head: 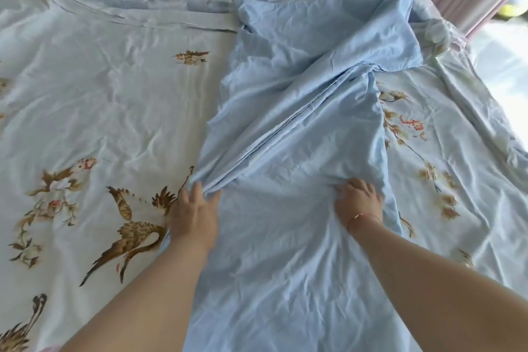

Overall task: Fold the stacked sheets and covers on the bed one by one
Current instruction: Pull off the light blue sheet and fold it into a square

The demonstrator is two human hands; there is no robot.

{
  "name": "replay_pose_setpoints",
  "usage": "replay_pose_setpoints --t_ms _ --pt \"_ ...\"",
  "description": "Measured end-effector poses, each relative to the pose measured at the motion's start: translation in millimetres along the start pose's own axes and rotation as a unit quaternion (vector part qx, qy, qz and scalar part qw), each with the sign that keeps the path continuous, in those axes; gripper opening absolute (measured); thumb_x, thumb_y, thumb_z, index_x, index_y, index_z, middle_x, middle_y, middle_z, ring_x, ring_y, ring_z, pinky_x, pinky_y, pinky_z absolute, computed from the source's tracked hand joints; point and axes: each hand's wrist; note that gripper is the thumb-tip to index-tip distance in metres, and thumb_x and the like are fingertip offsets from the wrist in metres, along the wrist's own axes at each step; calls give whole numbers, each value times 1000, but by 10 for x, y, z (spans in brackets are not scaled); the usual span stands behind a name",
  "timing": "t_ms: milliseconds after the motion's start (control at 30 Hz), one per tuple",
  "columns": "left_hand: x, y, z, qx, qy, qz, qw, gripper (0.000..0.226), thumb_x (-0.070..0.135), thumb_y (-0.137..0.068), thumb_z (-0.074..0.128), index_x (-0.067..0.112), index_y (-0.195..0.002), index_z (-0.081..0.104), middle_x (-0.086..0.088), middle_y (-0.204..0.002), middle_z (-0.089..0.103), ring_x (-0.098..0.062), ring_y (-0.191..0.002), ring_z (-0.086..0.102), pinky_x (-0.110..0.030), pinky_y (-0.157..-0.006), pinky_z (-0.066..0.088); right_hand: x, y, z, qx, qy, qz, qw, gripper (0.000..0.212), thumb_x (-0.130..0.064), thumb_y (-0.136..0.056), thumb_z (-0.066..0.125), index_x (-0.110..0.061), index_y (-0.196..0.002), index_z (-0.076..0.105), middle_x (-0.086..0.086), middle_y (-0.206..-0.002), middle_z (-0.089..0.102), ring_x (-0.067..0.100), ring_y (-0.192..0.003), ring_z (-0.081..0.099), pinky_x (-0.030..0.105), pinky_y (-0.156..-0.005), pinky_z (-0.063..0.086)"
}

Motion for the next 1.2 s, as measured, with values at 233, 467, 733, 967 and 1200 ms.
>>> replay_pose_setpoints --t_ms 233,467,733,967,1200 --pt "-72 -477 13 -101 247 -162 950 49 33 -99 46 38 -146 33 -20 -133 40 -39 -108 52 -42 -93 46 233 -398 -157 -19 -197 316 928 94 -49 -74 73 -4 -142 26 16 -143 32 31 -133 33 43 -106 32" --pt "47 -720 -232 -55 472 -232 849 38 11 -89 63 20 -126 64 -10 -130 60 -25 -101 61 -31 -87 46 125 -551 -348 -59 -424 288 857 43 -32 -80 72 -1 -108 60 15 -96 61 31 -82 62 36 -69 51" --pt "-4 -885 -844 -170 635 -203 726 64 -21 -77 48 17 -125 65 -9 -122 61 -27 -106 61 -36 -94 50 -236 -199 -767 -71 -623 281 726 28 -19 -79 75 -5 -100 62 19 -92 67 36 -79 65 49 -71 56" --pt "-484 -989 -1578 -143 660 -119 728 60 -22 -73 49 28 -92 76 -8 -131 56 -26 -125 51 -39 -106 43 -974 316 -1172 -9 -753 208 624 27 -17 -81 73 -5 -105 64 17 -96 69 33 -85 67 47 -77 55" --pt "-1212 -869 -2384 -91 636 -60 764 53 -19 -73 45 20 -90 76 -12 -122 64 -28 -113 59 -35 -86 51 -1885 1148 -1193 14 -802 183 568 36 -16 -81 73 -1 -112 63 20 -102 69 36 -94 66 51 -87 53"
Point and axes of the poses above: each hand's wrist, its own y-axis away from the middle knuckle, its own z-axis out of the palm, x = y × z
